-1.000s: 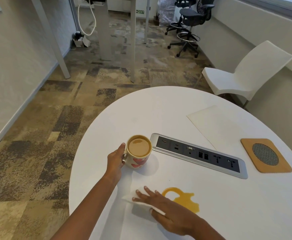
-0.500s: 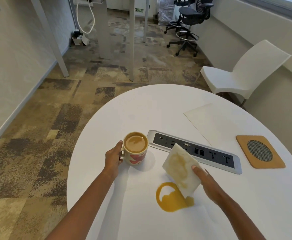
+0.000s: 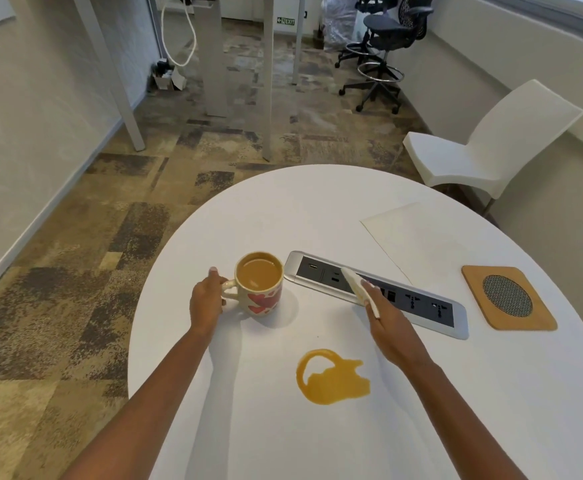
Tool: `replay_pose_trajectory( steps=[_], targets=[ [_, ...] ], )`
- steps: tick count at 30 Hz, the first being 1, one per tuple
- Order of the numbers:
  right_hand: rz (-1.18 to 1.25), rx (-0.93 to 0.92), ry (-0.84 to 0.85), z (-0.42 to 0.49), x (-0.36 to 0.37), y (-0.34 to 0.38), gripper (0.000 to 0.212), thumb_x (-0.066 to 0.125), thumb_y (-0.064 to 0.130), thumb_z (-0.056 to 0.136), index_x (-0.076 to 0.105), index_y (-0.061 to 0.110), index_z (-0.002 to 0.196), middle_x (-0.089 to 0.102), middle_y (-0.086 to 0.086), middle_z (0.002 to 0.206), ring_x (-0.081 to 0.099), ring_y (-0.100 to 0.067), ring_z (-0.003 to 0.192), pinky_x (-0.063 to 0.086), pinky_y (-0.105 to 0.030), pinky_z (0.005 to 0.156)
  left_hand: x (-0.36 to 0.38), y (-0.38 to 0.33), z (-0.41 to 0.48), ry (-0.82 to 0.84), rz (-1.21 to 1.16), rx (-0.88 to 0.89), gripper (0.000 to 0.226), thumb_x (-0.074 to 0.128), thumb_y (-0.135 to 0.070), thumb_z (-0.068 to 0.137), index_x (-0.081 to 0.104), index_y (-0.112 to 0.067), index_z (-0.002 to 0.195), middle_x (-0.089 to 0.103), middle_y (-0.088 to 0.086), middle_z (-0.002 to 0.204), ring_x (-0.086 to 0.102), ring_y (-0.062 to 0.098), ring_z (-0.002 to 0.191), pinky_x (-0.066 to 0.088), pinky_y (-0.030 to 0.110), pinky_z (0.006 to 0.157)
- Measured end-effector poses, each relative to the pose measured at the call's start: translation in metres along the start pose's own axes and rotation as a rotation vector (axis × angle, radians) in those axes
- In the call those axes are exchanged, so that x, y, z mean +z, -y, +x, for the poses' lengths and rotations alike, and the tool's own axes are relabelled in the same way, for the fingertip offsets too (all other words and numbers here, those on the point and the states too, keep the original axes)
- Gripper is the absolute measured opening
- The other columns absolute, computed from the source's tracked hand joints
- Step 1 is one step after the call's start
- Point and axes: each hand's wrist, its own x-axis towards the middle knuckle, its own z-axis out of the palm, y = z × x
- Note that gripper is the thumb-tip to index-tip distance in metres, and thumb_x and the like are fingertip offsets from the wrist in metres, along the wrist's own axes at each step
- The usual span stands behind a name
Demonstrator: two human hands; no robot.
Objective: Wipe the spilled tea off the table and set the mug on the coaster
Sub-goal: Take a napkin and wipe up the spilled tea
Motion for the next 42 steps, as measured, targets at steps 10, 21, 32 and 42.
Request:
replay_pose_trajectory(
  steps=[10,21,32,42],
  targets=[
    [-0.487,-0.208,0.229,0.000,0.065,0.050,0.059,0.035,0.004,0.090,0.014,0.008,0.146,0.014,-0.011,0.157,0.012,-0.024,0.145,0.018,-0.036,0.116,-0.049,0.080,-0.056,-0.252,0.839,0.402,0.033,0.043,-0.010,0.093,0.057,0.008,0.117,0.052,0.035,0.127,0.050,0.047,0.119,0.045,0.057,0.094],
    [-0.333,-0.196,0.479,-0.009,0.147,0.084,0.053,0.032,0.006,0.094,0.019,0.010,0.145,0.009,-0.015,0.157,0.006,-0.035,0.144,0.013,-0.051,0.115,-0.037,0.114,-0.094,-0.233,0.921,0.359,0.044,0.044,-0.018,0.093,0.046,0.005,0.131,0.044,0.028,0.138,0.045,0.042,0.127,0.034,0.058,0.104],
    [-0.700,-0.833,0.729,-0.005,0.096,0.025,0.068,0.037,-0.002,0.088,0.015,0.022,0.147,0.005,-0.002,0.159,0.001,-0.021,0.147,0.002,-0.039,0.118,-0.021,0.119,-0.113,-0.253,0.937,0.392,0.045,0.057,-0.009,0.087,0.048,0.002,0.130,0.046,0.027,0.138,0.046,0.042,0.126,0.035,0.056,0.104],
    [-0.686,-0.648,0.699,0.004,0.037,-0.026,0.060,0.035,0.000,0.092,0.020,0.021,0.146,0.007,-0.003,0.158,0.005,-0.019,0.147,0.004,-0.030,0.117,0.002,0.123,-0.130,-0.275,0.987,0.465,0.047,0.068,-0.004,0.078,0.056,0.002,0.123,0.055,0.029,0.129,0.055,0.043,0.116,0.044,0.058,0.094]
  ],
)
